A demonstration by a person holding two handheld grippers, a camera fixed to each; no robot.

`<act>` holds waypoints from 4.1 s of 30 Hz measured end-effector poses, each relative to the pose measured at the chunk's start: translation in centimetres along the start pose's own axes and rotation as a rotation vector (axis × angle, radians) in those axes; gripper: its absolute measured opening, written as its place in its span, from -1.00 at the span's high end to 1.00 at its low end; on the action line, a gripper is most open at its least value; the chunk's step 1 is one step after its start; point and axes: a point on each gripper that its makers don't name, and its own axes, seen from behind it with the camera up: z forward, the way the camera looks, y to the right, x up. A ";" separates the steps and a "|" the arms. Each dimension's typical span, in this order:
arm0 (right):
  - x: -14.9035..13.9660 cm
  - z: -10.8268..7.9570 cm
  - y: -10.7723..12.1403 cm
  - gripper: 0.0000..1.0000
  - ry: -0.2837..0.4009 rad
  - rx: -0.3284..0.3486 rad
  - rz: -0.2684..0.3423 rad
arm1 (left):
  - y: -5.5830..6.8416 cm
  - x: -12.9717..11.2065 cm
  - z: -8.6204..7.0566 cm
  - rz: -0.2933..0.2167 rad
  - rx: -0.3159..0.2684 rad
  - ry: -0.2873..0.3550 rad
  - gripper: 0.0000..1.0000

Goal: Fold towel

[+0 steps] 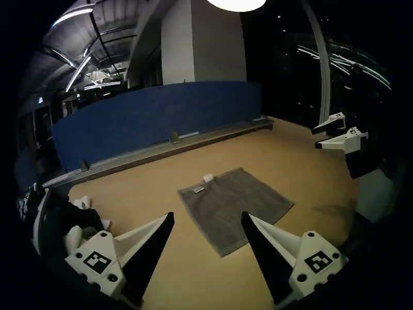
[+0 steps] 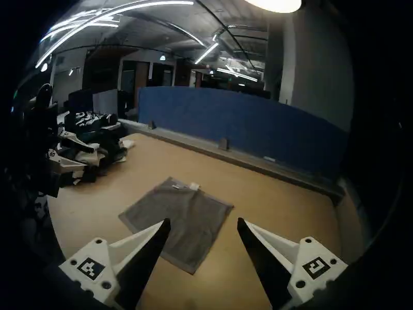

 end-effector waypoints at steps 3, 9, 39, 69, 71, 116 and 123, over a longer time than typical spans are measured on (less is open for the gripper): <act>-1.4 1.2 -0.2 -1.00 -0.019 0.009 0.005 | 0.4 -1.8 1.4 0.007 -0.015 -0.031 -0.93; -4.4 3.3 -0.6 -1.00 -0.058 0.027 0.009 | 1.1 -5.2 4.0 0.026 -0.052 -0.092 -0.93; -15.4 9.6 -2.7 -1.00 -0.281 0.100 -0.015 | 4.0 -15.2 10.4 0.078 -0.209 -0.344 -0.93; -20.0 10.5 -3.1 -0.24 -0.403 0.114 0.004 | 4.7 -17.5 11.5 0.105 -0.204 -0.458 -0.40; -20.1 10.5 -3.3 -0.12 -0.405 0.122 0.010 | 4.8 -17.5 11.5 0.111 -0.209 -0.458 -0.23; -15.0 7.7 -3.3 0.80 -0.360 0.117 0.037 | 5.7 -13.8 9.1 0.087 -0.168 -0.445 0.77; -13.0 5.8 -3.3 0.80 -0.339 0.116 0.032 | 5.9 -12.2 7.8 0.082 -0.155 -0.446 0.77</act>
